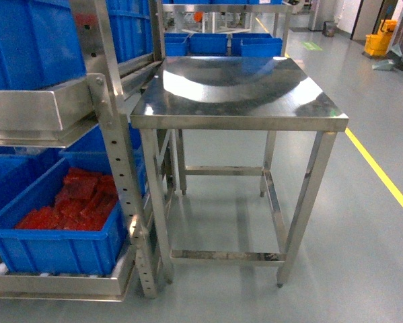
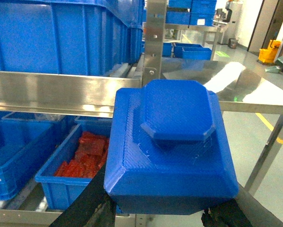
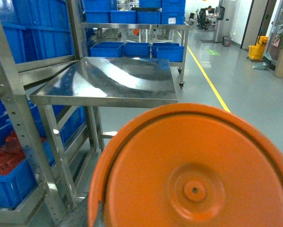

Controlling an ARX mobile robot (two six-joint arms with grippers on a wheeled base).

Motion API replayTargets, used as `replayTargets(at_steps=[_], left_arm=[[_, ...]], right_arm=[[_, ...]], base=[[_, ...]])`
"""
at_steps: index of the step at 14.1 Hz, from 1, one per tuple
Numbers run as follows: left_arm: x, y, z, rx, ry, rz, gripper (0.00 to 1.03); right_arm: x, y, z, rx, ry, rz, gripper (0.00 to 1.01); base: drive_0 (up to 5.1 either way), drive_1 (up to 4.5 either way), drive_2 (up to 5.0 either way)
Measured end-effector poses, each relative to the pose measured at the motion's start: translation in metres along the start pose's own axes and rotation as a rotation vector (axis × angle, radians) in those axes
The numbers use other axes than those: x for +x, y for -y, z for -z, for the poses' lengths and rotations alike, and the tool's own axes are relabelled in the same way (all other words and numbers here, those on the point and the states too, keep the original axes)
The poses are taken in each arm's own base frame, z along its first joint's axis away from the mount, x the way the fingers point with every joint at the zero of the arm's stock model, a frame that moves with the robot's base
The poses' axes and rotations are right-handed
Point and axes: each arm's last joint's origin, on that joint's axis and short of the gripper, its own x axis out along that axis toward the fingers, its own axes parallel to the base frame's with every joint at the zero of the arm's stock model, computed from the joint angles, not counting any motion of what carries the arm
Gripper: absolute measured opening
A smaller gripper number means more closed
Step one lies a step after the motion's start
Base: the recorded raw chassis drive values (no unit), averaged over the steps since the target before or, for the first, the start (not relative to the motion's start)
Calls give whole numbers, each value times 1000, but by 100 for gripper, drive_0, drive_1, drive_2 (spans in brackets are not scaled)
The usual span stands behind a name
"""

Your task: Sort blue parts and orange caps into right shelf containers

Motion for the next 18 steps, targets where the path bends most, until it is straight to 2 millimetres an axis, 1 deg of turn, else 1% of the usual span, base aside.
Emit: replayTargets(at_steps=[18], left_arm=[[0,0,0,0,3,0,40]], right_arm=[[0,0,0,0,2,-2,44]], base=[[-506,239,239]])
